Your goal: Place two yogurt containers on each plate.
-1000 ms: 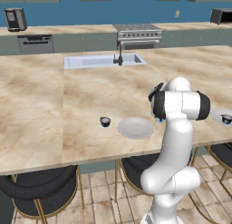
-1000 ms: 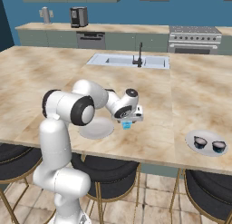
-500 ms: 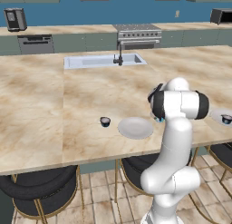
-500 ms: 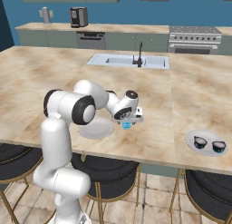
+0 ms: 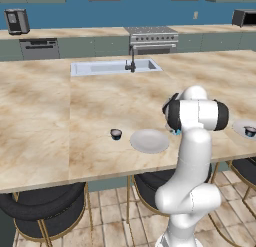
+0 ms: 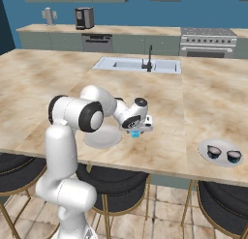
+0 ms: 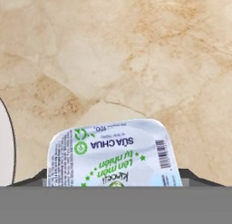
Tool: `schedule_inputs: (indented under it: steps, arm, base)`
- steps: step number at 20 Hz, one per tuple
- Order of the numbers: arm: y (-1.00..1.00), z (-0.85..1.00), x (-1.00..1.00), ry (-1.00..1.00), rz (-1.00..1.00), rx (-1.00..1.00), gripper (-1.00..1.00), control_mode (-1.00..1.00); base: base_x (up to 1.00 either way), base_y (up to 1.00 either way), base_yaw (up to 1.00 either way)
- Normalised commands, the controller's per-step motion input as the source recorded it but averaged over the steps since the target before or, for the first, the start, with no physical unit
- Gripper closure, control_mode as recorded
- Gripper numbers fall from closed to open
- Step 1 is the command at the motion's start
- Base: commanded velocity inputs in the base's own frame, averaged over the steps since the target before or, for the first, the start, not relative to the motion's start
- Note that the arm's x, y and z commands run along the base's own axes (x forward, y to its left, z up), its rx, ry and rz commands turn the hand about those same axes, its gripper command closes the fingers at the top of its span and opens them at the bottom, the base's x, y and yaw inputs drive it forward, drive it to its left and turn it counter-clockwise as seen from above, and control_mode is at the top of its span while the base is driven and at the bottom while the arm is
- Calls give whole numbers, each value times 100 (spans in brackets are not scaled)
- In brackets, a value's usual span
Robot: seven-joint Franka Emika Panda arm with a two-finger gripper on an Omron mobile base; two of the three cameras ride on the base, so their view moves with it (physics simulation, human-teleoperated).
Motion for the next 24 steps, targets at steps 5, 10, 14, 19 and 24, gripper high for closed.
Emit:
schedule_inputs:
  steps: [5, 10, 14, 19, 24]
  arm:
    - [2, 1, 0, 0, 0, 0, 100, -100]
    - [4, 15, -8, 0, 0, 0, 100, -100]
    - [7, 41, -16, 1, 3, 0, 100, -100]
    - [50, 40, -23, 1, 0, 0, 100, -100]
    - [87, 3, -26, 1, 0, -6, 100, -100]
  base:
    - [0, 0, 0]
    - [0, 0, 0]
    - [0, 0, 0]
    - [0, 0, 0]
    - [0, 0, 0]
